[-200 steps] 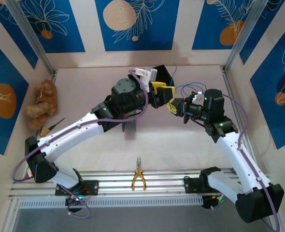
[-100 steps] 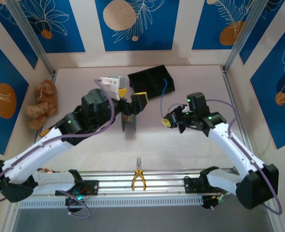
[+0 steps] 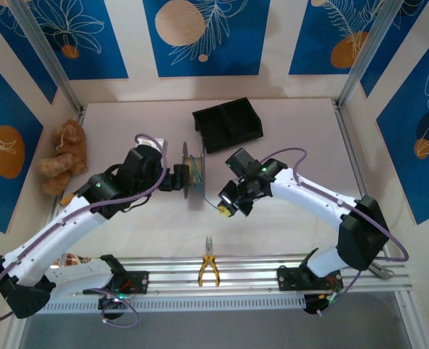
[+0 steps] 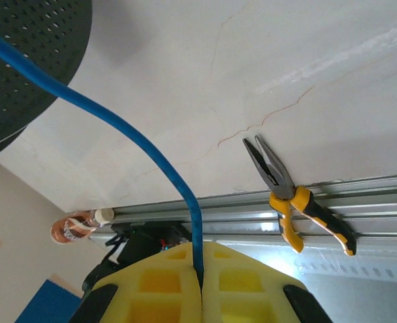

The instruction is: Wrap the cables

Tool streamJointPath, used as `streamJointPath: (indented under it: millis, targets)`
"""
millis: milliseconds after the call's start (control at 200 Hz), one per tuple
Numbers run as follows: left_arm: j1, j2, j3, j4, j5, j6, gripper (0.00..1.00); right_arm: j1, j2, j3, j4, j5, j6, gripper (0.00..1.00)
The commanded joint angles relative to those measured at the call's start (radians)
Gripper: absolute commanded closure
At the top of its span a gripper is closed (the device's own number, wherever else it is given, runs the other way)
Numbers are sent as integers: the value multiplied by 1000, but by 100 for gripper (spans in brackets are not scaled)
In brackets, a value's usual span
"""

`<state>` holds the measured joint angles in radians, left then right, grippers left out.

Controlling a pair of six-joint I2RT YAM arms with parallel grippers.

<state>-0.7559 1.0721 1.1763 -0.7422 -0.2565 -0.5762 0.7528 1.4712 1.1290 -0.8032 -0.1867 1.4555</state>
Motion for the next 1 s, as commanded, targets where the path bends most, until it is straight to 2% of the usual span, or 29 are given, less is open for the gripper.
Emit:
streamJointPath:
  millis: [0, 250, 530, 695, 995]
  targets:
    - [35, 14, -25, -19, 79, -28, 7, 15, 29, 38, -55, 35, 46, 100]
    - [132, 77, -39, 54, 249, -60, 11, 30, 51, 57, -33, 150, 62, 100]
    - [161, 168, 18, 78, 334, -68, 12, 17, 103, 51, 23, 143, 60, 100]
    - [161, 251, 62, 48, 335, -53, 14, 15, 145, 57, 50, 149, 52, 100]
    - [150, 358, 155, -59, 201, -4, 21, 12, 153, 26, 134, 164, 36, 100]
